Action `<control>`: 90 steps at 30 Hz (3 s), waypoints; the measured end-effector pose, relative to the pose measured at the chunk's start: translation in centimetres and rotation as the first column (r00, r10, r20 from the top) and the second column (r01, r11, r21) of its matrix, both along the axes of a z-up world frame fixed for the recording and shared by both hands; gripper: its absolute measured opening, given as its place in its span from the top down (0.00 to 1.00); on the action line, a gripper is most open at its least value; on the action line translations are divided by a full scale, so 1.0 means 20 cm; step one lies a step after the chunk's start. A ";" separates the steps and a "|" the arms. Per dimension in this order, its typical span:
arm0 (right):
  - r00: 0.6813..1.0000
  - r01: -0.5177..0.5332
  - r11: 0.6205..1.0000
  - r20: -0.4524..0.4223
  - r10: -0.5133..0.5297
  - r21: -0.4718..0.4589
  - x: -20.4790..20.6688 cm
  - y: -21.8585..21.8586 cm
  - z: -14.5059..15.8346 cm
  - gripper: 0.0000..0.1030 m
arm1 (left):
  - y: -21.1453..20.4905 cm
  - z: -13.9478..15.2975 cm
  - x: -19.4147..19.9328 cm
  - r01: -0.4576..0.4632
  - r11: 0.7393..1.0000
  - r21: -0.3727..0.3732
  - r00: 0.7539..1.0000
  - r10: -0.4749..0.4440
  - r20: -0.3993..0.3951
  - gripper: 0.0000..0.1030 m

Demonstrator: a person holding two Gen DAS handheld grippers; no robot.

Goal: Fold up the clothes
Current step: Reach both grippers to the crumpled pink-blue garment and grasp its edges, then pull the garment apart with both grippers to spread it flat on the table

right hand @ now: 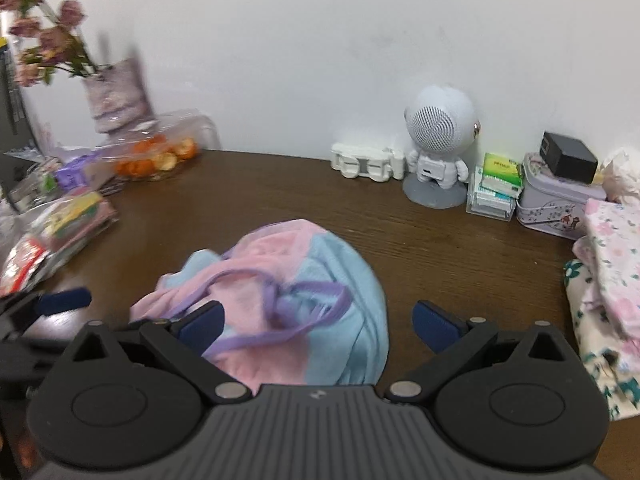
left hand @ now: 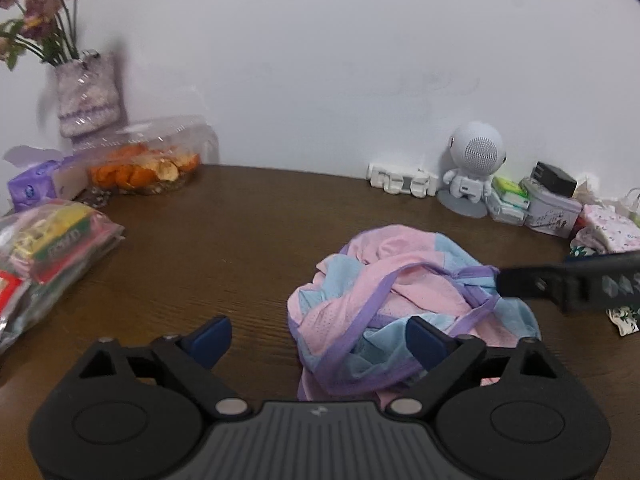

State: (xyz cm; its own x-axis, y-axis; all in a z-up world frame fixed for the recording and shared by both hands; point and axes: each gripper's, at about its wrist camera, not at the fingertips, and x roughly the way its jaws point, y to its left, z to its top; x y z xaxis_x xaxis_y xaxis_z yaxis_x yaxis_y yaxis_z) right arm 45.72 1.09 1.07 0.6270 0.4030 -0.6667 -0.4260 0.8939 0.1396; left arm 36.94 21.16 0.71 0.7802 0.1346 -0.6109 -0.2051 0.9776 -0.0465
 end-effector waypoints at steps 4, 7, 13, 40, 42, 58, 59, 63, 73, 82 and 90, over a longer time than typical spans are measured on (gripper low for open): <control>0.998 0.009 1.000 -0.065 -0.009 -0.007 0.12 0.04 -0.07 0.31 | -0.02 -0.06 0.07 0.035 0.999 0.030 0.999 -0.034 -0.038 0.26; 0.996 0.003 1.000 -0.090 -0.004 -0.010 0.17 0.07 -0.11 0.47 | -0.04 -0.11 0.12 0.064 0.997 0.034 0.996 -0.061 -0.072 0.38; 0.998 -0.003 1.000 -0.060 0.002 -0.012 0.14 0.08 -0.12 0.96 | -0.03 -0.10 0.17 0.091 0.996 -0.012 0.994 -0.091 -0.058 0.92; 0.998 0.003 0.990 0.060 -0.011 0.138 -1.41 -1.23 0.24 0.98 | -0.81 0.12 -1.39 0.658 0.749 -0.084 0.753 -0.652 0.090 0.95; 1.000 0.009 0.994 0.002 -0.010 0.112 -1.53 -1.27 0.11 0.98 | -0.83 0.02 -1.47 0.647 0.754 -0.115 0.762 -0.646 0.044 0.95; 0.976 -0.144 0.958 0.125 0.179 -0.247 -1.88 -1.03 -0.14 0.56 | -0.90 -0.13 -1.64 0.457 0.887 -0.064 0.887 -0.460 -0.046 0.62; 0.974 -0.151 0.953 0.127 0.189 -0.264 -1.88 -1.02 -0.15 0.56 | -0.90 -0.13 -1.64 0.447 0.892 -0.061 0.892 -0.450 -0.050 0.61; 0.965 -0.162 0.935 0.149 0.218 -0.316 -1.90 -1.00 -0.17 0.55 | -0.91 -0.15 -1.67 0.409 0.911 -0.048 0.909 -0.411 -0.062 0.60; 0.952 -0.170 0.916 0.180 0.248 -0.364 -1.89 -1.04 -0.19 0.55 | -0.96 -0.14 -1.73 0.404 0.915 -0.004 0.912 -0.403 -0.073 0.76; 0.947 -0.266 0.951 0.144 0.288 -0.155 -1.87 -1.02 -0.10 0.92 | -0.88 -0.10 -1.70 0.335 0.940 0.069 0.941 -0.330 -0.076 0.87; 0.976 -0.213 0.963 0.000 0.216 0.163 -1.82 -1.07 -0.06 0.92 | -0.86 -0.03 -1.82 0.273 0.956 0.109 0.962 -0.269 -0.049 0.52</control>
State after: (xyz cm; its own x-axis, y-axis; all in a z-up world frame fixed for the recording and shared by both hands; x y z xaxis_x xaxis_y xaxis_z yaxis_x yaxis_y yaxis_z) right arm 9.41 -20.35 -0.04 0.5028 0.6299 -0.5920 -0.6018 0.7467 0.2834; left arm 0.62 3.96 0.06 0.7762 -0.0090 -0.6304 0.0684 0.9952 0.0701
